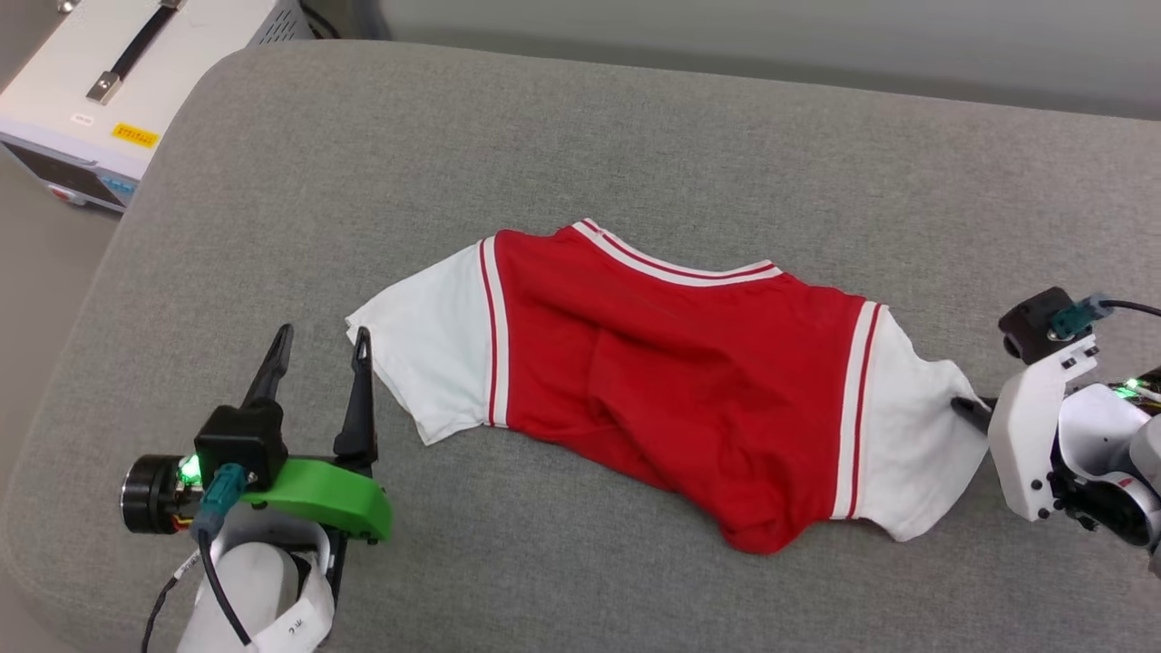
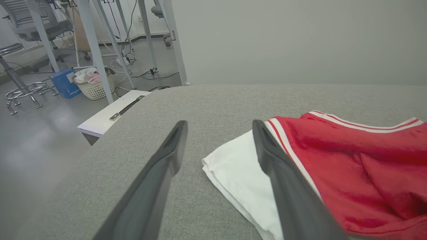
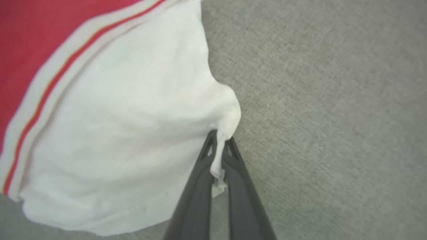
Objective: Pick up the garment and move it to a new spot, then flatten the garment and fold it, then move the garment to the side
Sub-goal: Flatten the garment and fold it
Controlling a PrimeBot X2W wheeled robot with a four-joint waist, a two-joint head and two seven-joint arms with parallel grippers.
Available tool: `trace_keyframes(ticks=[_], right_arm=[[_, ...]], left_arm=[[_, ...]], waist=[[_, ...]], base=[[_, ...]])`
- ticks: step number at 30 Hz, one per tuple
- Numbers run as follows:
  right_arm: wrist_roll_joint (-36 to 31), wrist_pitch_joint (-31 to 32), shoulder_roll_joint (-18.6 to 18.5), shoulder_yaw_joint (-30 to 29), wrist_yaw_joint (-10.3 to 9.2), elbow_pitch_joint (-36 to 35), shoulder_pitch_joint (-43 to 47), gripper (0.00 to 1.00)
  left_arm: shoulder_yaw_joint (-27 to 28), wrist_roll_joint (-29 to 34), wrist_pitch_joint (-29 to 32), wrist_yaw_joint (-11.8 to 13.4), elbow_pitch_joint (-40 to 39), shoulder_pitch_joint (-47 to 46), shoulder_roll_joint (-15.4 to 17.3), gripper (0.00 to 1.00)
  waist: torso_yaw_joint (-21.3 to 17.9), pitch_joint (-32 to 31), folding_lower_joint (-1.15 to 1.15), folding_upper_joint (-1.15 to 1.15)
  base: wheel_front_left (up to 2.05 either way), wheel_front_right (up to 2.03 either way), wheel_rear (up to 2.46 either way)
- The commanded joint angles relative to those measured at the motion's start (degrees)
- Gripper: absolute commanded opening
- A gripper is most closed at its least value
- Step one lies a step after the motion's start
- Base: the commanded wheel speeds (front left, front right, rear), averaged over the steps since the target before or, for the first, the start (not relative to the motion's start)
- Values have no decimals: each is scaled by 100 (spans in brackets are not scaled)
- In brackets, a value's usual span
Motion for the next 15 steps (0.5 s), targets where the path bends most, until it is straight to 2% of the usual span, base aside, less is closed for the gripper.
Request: trace_keyframes(ticks=[1, 8, 12, 15], right_arm=[[32, -137, -55, -58, -5, 18, -75, 0], [66, -498, -387, -442, -5, -288, -1, 0], [58, -505, -521, -670, -5, -453, 143, 0], [-2, -475, -588, -837, -5, -594, 262, 0]], left_arm=[[47, 59, -34, -62, 42, -168, 63, 100], [148, 64, -34, -477, 353, -726, 335, 100], [34, -40, 16, -670, 731, -1246, 608, 100], [-185, -191, 314, -757, 974, -1759, 890, 100]], waist=[[-95, -113, 0, 0], [-252, -183, 0, 0], [-320, -141, 0, 0], [-374, -80, 0, 0]], base=[[0, 0, 0], [0, 0, 0], [0, 0, 0], [0, 0, 0]])
